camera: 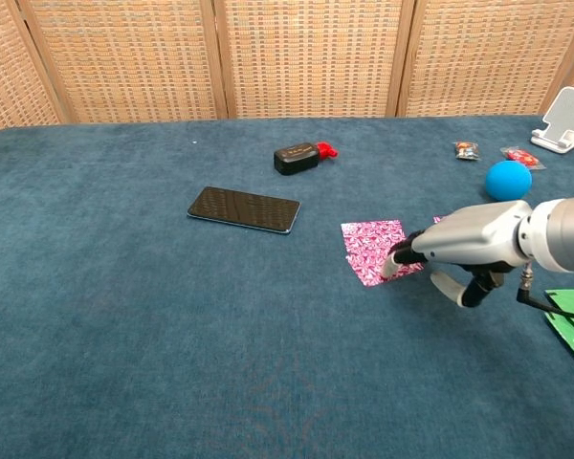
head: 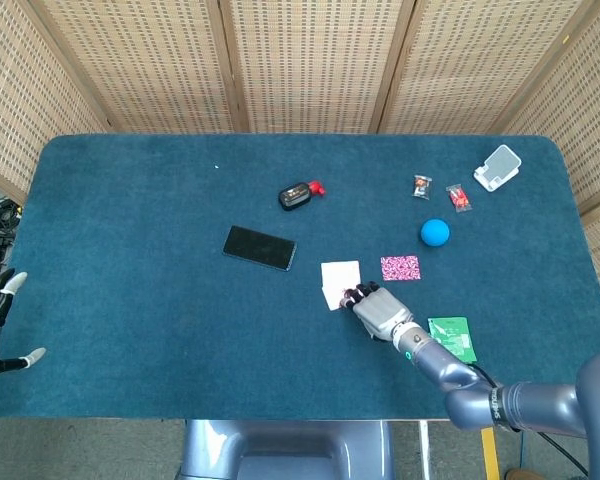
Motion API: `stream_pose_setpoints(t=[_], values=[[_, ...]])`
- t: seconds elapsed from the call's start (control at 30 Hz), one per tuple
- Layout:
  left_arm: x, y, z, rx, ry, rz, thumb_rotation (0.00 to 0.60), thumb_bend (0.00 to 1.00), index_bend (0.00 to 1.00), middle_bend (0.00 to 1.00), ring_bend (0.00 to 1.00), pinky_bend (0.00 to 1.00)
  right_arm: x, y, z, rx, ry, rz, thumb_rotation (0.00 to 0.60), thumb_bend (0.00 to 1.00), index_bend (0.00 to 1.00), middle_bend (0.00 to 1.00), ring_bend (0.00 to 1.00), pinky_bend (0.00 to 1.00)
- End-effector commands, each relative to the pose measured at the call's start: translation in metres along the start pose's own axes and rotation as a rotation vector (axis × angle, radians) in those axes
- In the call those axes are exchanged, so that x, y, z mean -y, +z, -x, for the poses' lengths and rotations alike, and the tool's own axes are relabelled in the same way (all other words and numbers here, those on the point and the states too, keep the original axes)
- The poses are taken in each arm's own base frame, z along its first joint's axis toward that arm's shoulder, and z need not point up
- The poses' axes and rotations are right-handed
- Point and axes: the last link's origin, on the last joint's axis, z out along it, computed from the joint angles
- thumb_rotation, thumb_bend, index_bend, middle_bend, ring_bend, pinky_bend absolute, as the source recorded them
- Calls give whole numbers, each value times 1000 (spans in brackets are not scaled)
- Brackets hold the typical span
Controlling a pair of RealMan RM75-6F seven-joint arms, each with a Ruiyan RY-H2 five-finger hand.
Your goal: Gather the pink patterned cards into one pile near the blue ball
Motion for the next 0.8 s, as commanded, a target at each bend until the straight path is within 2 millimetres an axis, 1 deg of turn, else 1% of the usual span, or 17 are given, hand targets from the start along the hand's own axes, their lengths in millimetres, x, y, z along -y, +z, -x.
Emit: stream_pose_setpoints(t=[0.03,0.13,0.2,0.33,0.37,0.4,0.43,0.47,0.5,0.57,0.6,0.63,0.73,0.8], values=[[0,0,0,-1,0,0,600,0,0,0,0,0,3,-10,7,18,-24,-26,600,1000,154,143,87,148],[0,0,0,-2,0,1,600,0,0,0,0,0,8,-16,12,31,-37,-47,600,1000,154,140,86,148],[0,-1,0,-2,0,1,600,0,0,0,0,0,9,-18,9,11,-41,-51,600,1000,141,118,80,149],[0,-1,-1,-4,-3,-1,600,0,0,0,0,0,9,-21,-9,-126,4,-43,600,998,106,63,48,146],[1,-1,-1,-3,-4,-2,600,0,0,0,0,0,8,-21,-14,-153,21,-42,600,975,103,52,38,141],[1,-1,-1,0,-3,-1,600,0,0,0,0,0,6,-22,-19,-183,40,-39,600,883,104,32,22,126],[0,0,0,5,-3,1,600,0,0,0,0,0,3,-22,-25,-212,59,-36,600,708,117,13,8,98],[0,0,0,7,-2,3,600,0,0,0,0,0,1,-21,-29,-229,68,-33,600,556,133,5,2,72],[0,0,1,10,-1,5,600,0,0,0,0,0,-4,-19,-38,-271,90,-21,600,342,158,0,0,35],[-1,0,1,10,-1,6,600,0,0,0,0,0,-10,-15,-45,-307,113,-8,600,125,191,0,0,2],[-1,1,1,10,-1,6,600,0,0,0,0,0,-12,-13,-48,-322,124,0,600,86,201,0,0,0],[0,1,0,8,-2,3,600,0,0,0,0,0,-20,-7,-57,-354,157,31,600,72,208,0,0,0],[1,2,0,11,-5,-3,600,0,0,0,0,0,-30,11,-65,-356,184,81,600,65,241,0,0,0],[1,4,1,15,-3,-6,600,0,0,0,0,0,-32,21,-65,-351,189,109,600,66,256,0,0,0]])
